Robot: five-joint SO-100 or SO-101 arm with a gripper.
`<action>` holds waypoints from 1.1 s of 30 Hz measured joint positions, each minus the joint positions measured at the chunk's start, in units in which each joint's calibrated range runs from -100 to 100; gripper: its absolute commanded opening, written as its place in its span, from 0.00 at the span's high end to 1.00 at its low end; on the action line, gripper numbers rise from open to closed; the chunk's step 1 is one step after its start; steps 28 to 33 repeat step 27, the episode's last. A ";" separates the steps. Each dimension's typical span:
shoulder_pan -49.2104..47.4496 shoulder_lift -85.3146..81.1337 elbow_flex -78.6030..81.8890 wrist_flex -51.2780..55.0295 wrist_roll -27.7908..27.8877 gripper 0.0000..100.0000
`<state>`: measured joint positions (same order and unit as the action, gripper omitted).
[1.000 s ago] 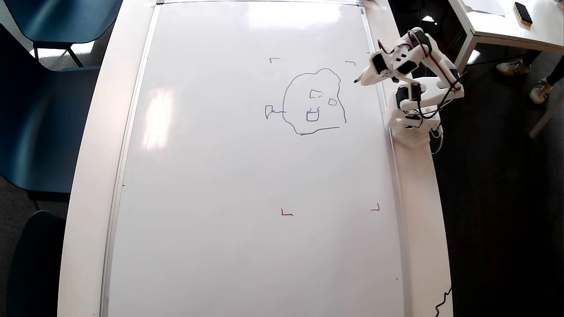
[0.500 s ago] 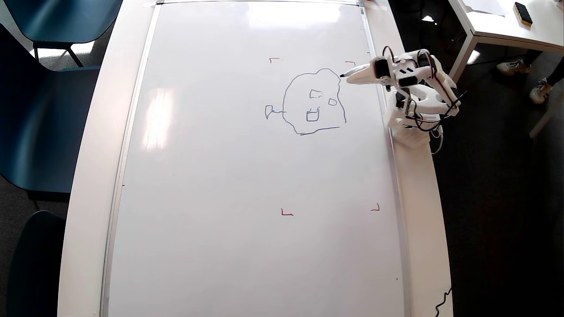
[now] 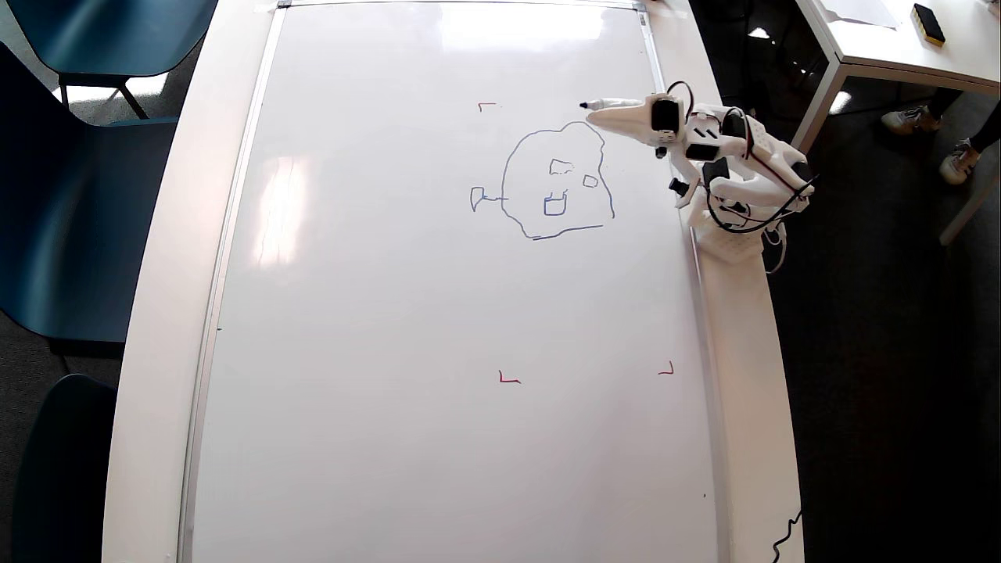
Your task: Draw on a whiteboard a robot head using a pen attached to the gripper
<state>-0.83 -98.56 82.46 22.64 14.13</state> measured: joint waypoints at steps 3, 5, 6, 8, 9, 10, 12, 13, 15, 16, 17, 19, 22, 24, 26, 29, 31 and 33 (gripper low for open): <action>-1.81 -0.08 4.20 -15.12 0.00 0.99; -2.49 -0.08 7.04 -27.11 0.00 0.99; -2.71 -0.59 8.41 -30.91 0.00 0.99; -3.24 -0.08 11.42 -39.86 0.00 0.99; -3.17 -0.08 13.52 -47.80 0.00 0.99; -3.02 -0.08 13.89 -51.18 0.00 0.99; -2.94 -0.08 16.17 -58.95 0.05 0.99; -3.24 -0.25 16.45 -66.47 0.00 0.99; -3.32 -0.76 16.45 -71.79 -0.26 0.99; -3.32 -0.08 16.54 -74.83 -0.21 0.99; -3.17 -0.08 16.54 -76.94 -0.21 0.99; -3.09 -0.76 16.54 -80.91 -0.21 0.99; -3.39 -0.17 16.54 -86.74 -0.21 0.99; -3.39 -0.68 16.54 -90.79 -0.21 0.99; -3.47 -0.25 16.54 -93.83 -0.21 0.99; -3.32 -0.68 16.54 -95.19 -0.21 0.99; -3.32 -0.68 16.54 -95.19 -0.21 0.99; -3.32 -0.68 16.54 -95.19 -0.21 0.99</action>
